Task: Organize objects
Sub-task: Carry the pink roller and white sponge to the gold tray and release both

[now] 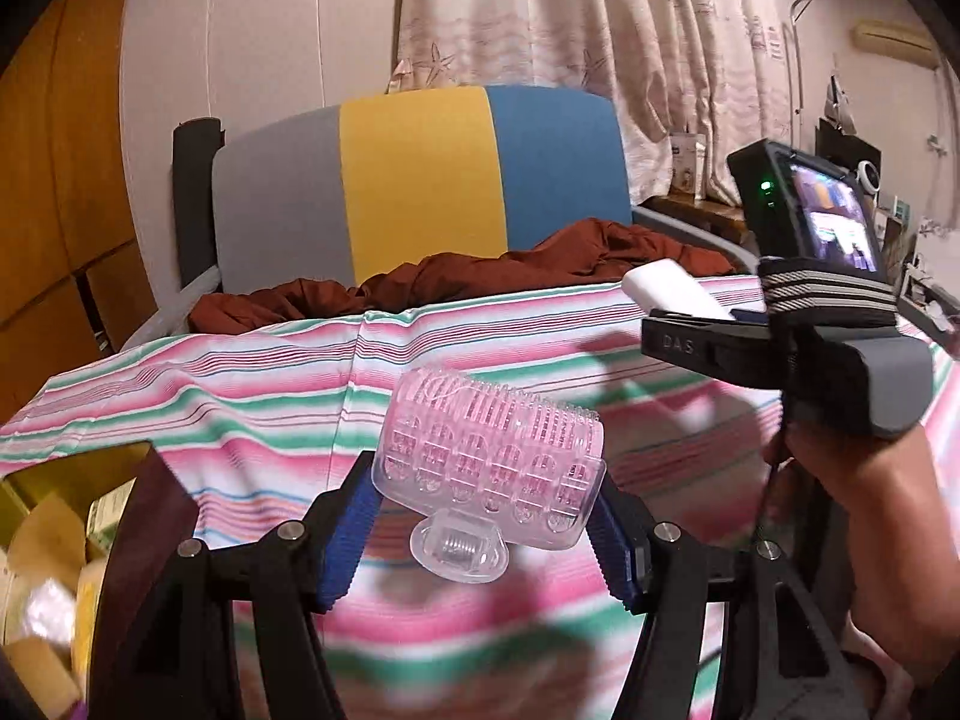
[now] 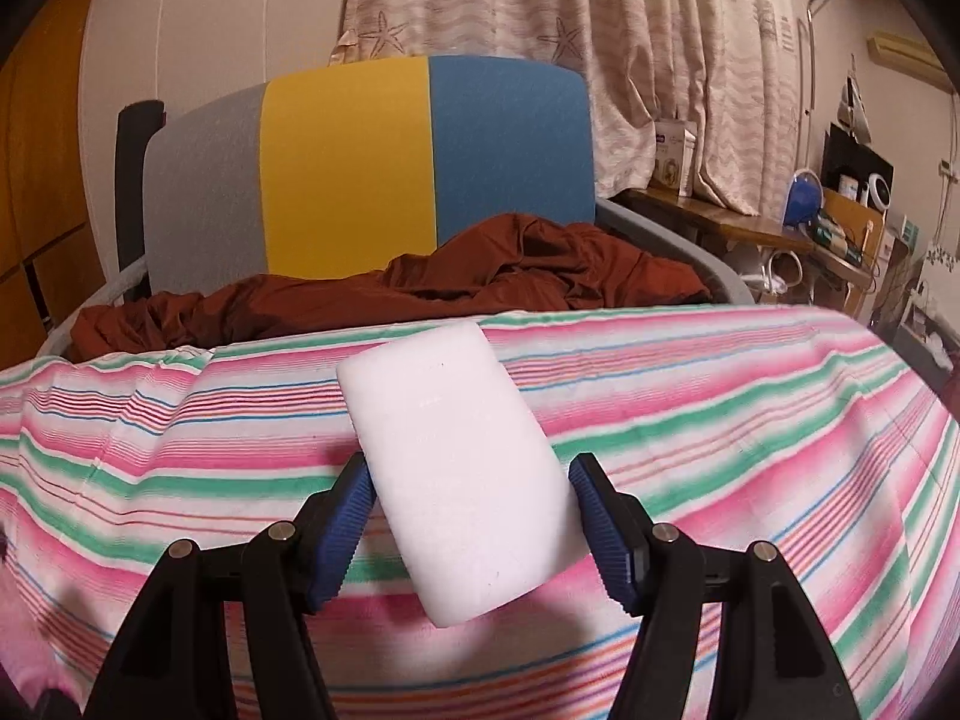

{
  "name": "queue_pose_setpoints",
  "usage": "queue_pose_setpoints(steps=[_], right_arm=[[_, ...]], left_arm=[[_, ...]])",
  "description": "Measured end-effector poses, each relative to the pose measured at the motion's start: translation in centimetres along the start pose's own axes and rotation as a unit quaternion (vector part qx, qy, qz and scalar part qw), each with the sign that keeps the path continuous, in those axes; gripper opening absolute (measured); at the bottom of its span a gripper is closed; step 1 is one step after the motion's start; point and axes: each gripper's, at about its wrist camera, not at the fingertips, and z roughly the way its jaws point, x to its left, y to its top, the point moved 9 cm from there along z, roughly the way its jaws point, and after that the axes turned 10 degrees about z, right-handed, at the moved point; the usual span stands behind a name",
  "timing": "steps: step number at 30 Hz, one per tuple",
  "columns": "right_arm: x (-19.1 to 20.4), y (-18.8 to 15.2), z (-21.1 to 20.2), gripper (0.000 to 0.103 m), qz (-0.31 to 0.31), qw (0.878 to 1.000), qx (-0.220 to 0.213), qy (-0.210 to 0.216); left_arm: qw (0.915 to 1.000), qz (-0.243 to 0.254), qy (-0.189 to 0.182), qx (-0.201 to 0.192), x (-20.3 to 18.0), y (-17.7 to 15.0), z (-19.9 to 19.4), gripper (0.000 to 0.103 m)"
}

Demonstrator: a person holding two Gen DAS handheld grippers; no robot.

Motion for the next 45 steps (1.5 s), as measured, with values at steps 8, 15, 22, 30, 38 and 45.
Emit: queue_pose_setpoints(steps=[8, 15, 22, 30, 38, 45], right_arm=[[0.2, -1.9, -4.6, 0.067, 0.002, 1.000, -0.009, 0.020], [1.0, -4.0, -8.2, 0.067, 0.003, 0.999, -0.019, 0.040], [1.5, -5.3, -10.1, 0.067, 0.004, 0.999, -0.021, 0.046], [2.6, -6.1, -12.5, 0.067, 0.039, 0.996, -0.001, 0.085], [7.6, -7.7, -17.9, 0.067, 0.046, 0.983, 0.015, 0.177], [13.9, -11.3, -22.0, 0.067, 0.014, 0.963, 0.053, 0.265]], left_arm=[[0.9998, -0.011, -0.012, -0.006, -0.4, -1.8, -3.4, 0.065], [0.9970, -0.068, -0.037, 0.000, 0.8, -4.2, -7.4, 0.065], [0.9948, -0.093, -0.038, -0.019, 3.9, -5.9, -13.1, 0.065], [0.9892, -0.144, -0.004, -0.027, 10.5, -8.2, -18.3, 0.065], [0.9799, -0.197, 0.029, 0.000, 15.9, -12.2, -19.9, 0.065], [0.9703, -0.236, 0.051, 0.018, 22.1, -12.6, -18.4, 0.066]])
